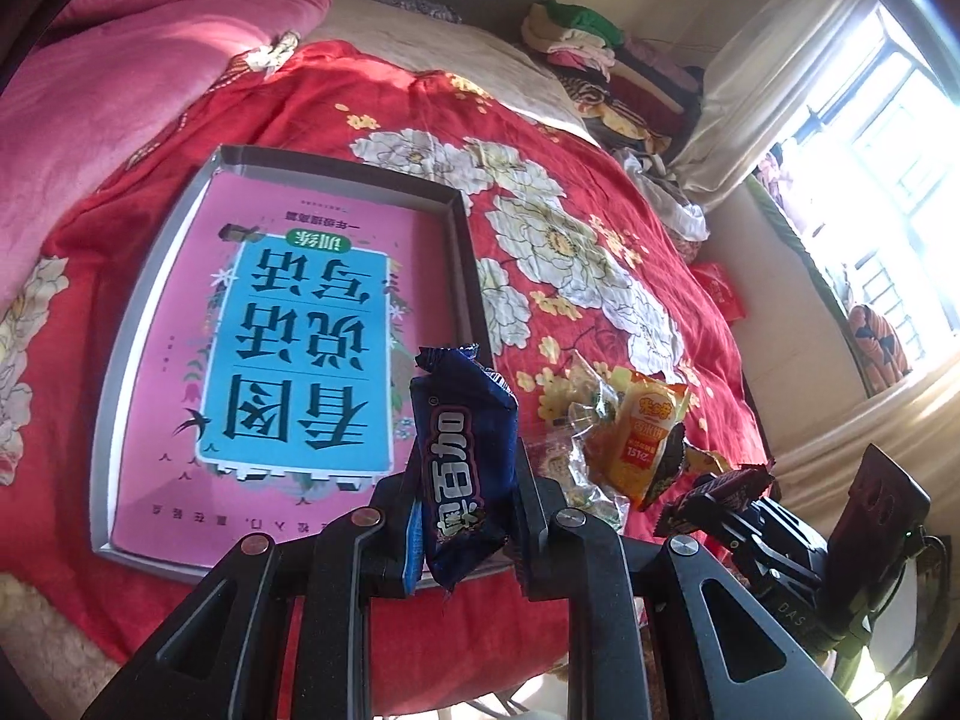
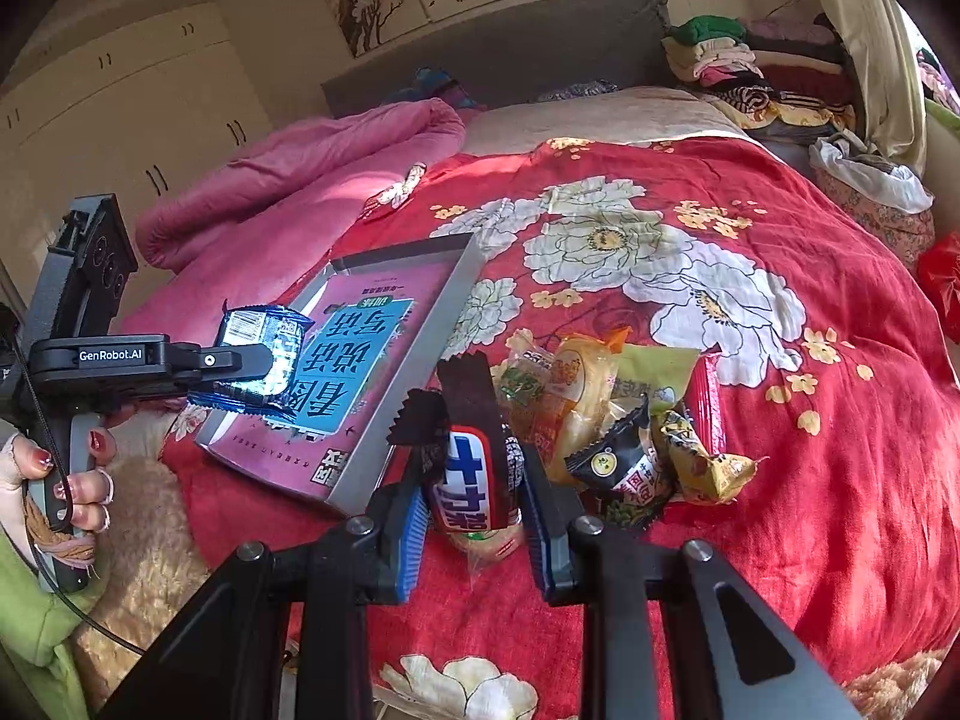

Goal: Organize snacks
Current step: 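Carry the blue biscuit pack with the left gripper while the right gripper carries the chocolate bar to the tray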

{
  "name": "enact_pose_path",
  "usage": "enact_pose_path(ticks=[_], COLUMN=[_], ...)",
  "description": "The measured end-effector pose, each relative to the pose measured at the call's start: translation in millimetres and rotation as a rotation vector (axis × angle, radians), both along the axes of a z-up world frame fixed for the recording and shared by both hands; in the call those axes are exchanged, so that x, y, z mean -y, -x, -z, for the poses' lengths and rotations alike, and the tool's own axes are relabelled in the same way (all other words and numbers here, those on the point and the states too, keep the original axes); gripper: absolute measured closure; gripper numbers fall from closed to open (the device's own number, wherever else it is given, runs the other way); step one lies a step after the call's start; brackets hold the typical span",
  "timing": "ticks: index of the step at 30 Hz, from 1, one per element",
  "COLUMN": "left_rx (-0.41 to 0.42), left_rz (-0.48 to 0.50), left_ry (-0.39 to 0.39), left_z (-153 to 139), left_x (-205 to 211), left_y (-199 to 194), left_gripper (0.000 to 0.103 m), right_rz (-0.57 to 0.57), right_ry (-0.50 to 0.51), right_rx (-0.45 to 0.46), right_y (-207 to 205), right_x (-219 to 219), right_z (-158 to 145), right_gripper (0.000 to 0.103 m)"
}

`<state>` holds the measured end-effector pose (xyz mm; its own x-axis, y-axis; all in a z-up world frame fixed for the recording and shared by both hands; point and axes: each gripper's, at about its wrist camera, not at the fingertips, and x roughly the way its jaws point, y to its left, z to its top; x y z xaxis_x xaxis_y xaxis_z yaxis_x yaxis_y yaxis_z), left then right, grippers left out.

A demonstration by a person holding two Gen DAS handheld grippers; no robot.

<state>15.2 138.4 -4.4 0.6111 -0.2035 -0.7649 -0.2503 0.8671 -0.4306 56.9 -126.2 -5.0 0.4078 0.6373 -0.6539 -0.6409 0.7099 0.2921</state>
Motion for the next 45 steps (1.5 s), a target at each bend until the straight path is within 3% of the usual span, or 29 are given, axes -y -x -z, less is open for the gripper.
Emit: enact_pose_path(ticks=[12,20,30,45], left_rx=[0.007,-0.002,-0.024,-0.049], left_rz=[-0.077,-0.102,-0.124,-0.119], left_ry=[-0.062,-0.037,-0.034,-0.047], left_z=[-2.9,7.3,25.1,49.2], left_x=[-29.1,-41.6,-57.0,-64.0], left_y=[35.1,39.7,39.4,30.3], left_gripper=[0.08,0.08,0.08,0.08], right_rz=[-0.112,-0.172,-0.204,-0.214], right_ry=[-0.002,0.039,0.015,0.138], right_rx=[0.047,0.062,0.069,0.087], right_y=[23.6,25.7,21.7,24.9], right_x=[-42.1,-74.8,-109.7,-126.3], right_z=[-13.0,-5.5,-9.6,15.8], right_gripper=[0.074,0.074,0.074,0.074])
